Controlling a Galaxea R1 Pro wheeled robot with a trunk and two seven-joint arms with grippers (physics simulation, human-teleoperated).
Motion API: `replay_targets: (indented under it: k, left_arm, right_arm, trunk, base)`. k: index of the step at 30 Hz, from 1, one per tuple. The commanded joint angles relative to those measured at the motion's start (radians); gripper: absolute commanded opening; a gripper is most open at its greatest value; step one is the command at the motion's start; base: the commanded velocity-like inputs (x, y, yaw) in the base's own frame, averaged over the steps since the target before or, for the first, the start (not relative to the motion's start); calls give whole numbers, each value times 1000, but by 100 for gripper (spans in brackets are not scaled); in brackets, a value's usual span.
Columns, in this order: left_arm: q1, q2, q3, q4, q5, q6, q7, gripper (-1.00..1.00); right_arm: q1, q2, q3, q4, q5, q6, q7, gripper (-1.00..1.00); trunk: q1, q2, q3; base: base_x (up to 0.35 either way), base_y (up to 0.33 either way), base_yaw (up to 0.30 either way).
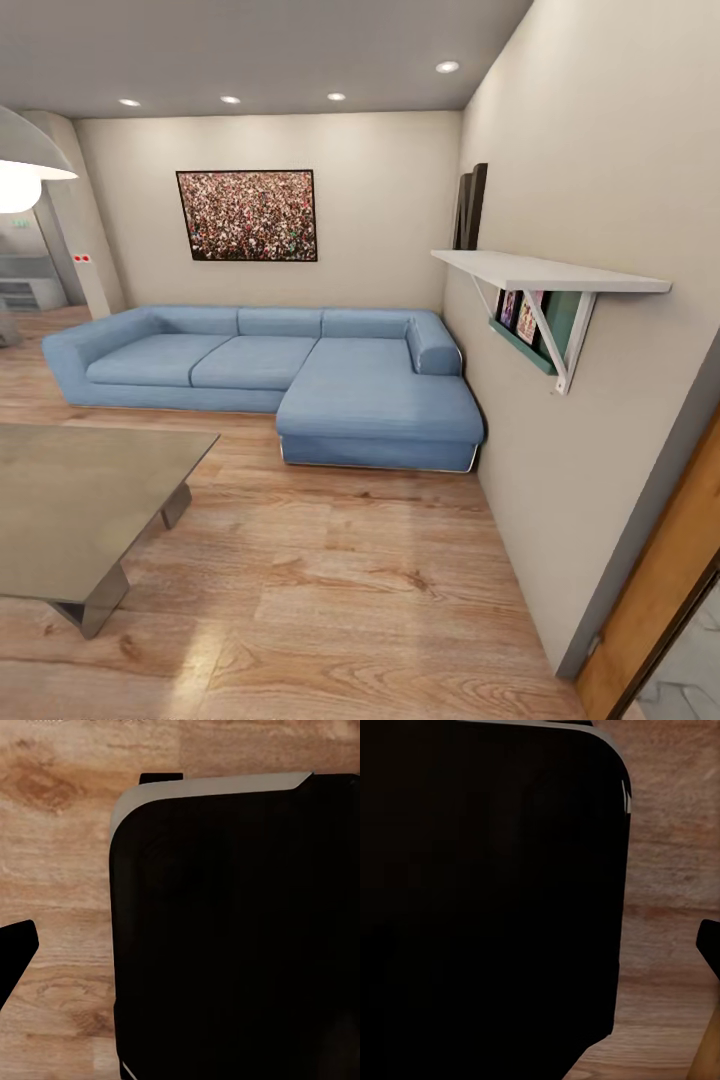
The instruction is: Place each of the two pumpkins and all three candles from the living room inside a cabinet in the living room (use any cabinet), then make sure every cabinet is closed, and position the cauldron so it is next to a table in the living room.
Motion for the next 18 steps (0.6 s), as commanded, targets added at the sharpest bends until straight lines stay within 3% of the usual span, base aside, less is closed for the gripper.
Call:
replay_targets:
  k: [1, 18]
  left_arm:
    - [-1, 0, -1, 1, 0, -3, 0, 100]
    - [-1, 1, -5, 0, -7, -5, 0, 100]
  right_arm:
    - [0, 0, 0, 0, 0, -3, 0, 100]
    - [0, 2, 0, 0, 0, -4, -2, 100]
  trunk:
    - [0, 0, -1]
    - [0, 0, -6]
  base:
    - [0, 0, 115]
    - [0, 0, 260]
